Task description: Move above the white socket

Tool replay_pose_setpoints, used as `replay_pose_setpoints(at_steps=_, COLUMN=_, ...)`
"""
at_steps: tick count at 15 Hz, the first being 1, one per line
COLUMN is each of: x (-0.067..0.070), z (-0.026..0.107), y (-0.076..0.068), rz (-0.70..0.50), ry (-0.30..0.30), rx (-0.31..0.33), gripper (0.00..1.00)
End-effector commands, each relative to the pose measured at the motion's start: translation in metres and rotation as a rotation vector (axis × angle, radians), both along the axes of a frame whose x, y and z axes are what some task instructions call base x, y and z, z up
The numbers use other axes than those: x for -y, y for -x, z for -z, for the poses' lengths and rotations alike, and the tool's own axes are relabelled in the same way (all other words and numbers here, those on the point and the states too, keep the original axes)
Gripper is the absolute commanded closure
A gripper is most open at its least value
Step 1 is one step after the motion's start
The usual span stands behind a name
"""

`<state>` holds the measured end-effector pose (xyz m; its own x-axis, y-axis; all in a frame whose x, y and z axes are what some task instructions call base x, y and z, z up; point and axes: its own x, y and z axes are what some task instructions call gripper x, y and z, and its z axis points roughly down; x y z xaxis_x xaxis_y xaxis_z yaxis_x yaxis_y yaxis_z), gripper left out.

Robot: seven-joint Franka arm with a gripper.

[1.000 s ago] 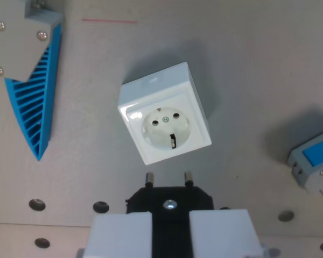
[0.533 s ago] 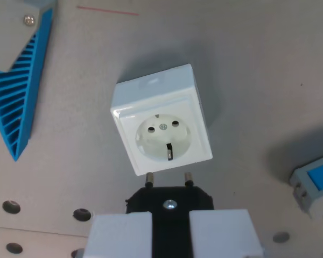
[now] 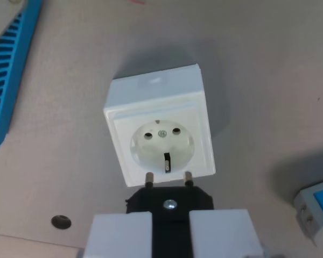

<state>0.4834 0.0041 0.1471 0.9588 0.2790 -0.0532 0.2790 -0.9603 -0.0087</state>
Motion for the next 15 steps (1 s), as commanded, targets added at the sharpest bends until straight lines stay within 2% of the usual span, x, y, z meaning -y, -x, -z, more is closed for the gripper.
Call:
replay_pose_setpoints(at_steps=1, x=0.004, z=0.011, y=0.007, rz=-0.127, ry=-0.005, rx=0.104, gripper=1.00)
replay_pose_setpoints(at_steps=9, x=0.004, z=0.028, y=0.014, rz=-0.139, ry=-0.002, rx=0.109, gripper=1.00)
replay_pose_setpoints(at_steps=15, x=0.004, z=0.034, y=0.018, rz=-0.127, ry=-0.001, rx=0.114, gripper=1.00)
